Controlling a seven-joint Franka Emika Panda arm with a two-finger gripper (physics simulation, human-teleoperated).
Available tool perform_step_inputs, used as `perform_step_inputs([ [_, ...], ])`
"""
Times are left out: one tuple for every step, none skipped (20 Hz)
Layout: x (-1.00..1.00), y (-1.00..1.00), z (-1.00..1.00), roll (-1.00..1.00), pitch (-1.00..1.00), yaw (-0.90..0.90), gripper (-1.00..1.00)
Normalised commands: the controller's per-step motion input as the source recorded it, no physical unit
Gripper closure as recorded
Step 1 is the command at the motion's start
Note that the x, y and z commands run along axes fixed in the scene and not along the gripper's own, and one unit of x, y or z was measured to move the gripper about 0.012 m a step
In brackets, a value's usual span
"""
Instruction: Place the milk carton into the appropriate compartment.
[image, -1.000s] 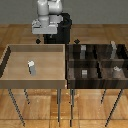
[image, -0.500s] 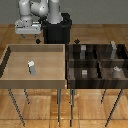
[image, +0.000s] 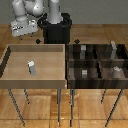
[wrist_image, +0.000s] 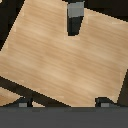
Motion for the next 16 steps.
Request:
perform_step_inputs([
  [1.00, 0.00, 0.00, 0.00, 0.00, 0.00, -1.00],
  [0.00, 0.00, 0.00, 0.00, 0.00, 0.00, -1.00],
  [1.00, 0.00, 0.00, 0.00, 0.00, 0.00, -1.00],
  [1.00, 0.00, 0.00, 0.00, 0.00, 0.00, -1.00],
  [1.00, 0.00, 0.00, 0.00, 0.00, 0.00, -1.00],
  [1.00, 0.00, 0.00, 0.00, 0.00, 0.00, -1.00],
  [1.00, 0.00, 0.00, 0.00, 0.00, 0.00, -1.00],
  [1.00, 0.00, 0.00, 0.00, 0.00, 0.00, -1.00],
  [1.00, 0.00, 0.00, 0.00, 0.00, 0.00, -1.00],
  [1.00, 0.00, 0.00, 0.00, 0.00, 0.00, -1.00],
  [1.00, 0.33, 0.00, 0.00, 0.00, 0.00, -1.00],
  [0.00, 0.00, 0.00, 0.00, 0.00, 0.00, -1.00],
  [0.00, 1.00, 0.00, 0.00, 0.00, 0.00, -1.00],
  [0.00, 1.00, 0.00, 0.00, 0.00, 0.00, -1.00],
  [0.00, 0.00, 0.00, 0.00, 0.00, 0.00, -1.00],
  [0.00, 0.00, 0.00, 0.00, 0.00, 0.00, -1.00],
])
